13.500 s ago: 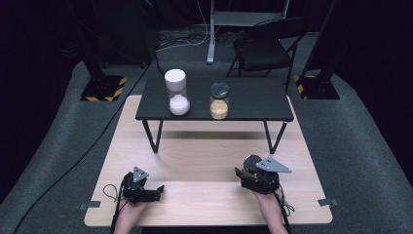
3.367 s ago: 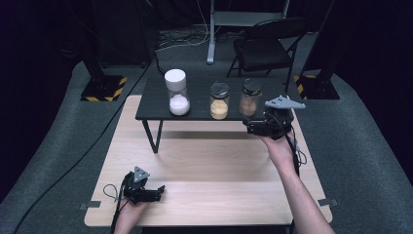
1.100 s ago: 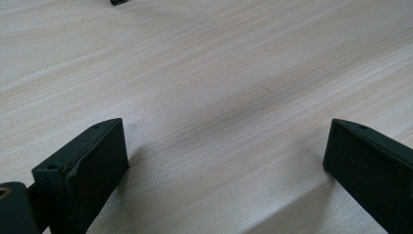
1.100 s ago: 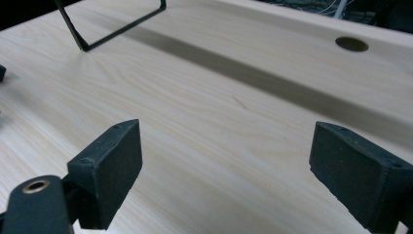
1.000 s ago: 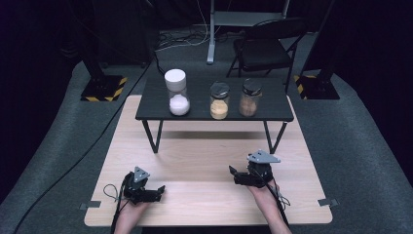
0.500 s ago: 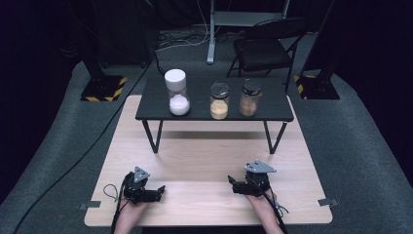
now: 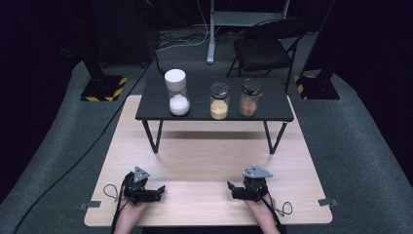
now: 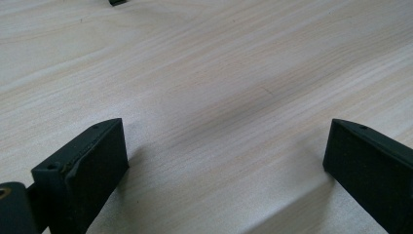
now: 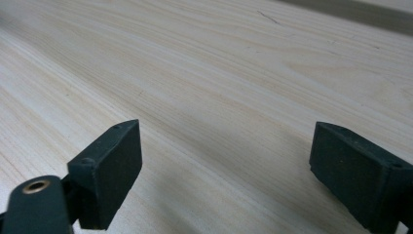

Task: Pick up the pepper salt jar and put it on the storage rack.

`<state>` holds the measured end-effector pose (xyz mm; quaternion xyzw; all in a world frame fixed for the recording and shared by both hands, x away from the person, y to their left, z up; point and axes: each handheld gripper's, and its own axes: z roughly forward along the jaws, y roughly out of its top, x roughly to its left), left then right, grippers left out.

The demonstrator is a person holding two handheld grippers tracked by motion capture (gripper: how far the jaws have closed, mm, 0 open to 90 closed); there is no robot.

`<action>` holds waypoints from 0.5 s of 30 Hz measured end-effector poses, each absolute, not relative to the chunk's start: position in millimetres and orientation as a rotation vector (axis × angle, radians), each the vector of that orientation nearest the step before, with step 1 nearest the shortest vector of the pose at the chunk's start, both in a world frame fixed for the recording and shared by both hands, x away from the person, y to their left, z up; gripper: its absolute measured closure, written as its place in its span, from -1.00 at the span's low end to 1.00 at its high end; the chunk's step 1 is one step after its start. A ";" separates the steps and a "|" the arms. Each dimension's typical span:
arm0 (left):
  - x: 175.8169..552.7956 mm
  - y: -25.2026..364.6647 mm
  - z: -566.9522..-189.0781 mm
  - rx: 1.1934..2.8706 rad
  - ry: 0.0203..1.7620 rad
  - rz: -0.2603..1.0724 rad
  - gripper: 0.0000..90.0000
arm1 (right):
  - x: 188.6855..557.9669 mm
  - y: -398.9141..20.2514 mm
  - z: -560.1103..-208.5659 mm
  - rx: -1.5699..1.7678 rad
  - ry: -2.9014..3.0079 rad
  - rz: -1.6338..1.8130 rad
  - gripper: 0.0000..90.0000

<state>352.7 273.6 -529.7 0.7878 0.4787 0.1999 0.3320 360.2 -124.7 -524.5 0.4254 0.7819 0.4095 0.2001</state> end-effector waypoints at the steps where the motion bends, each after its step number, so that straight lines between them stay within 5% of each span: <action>1: 352.9 273.7 -529.6 2.062 1.249 0.522 -0.95 | 360.0 -125.0 -524.5 1.190 2.182 1.153 -0.75; 15: 353.0 274.0 -529.6 2.064 1.245 0.519 -0.95 | 364.7 -118.9 -528.1 1.201 2.284 1.004 -0.75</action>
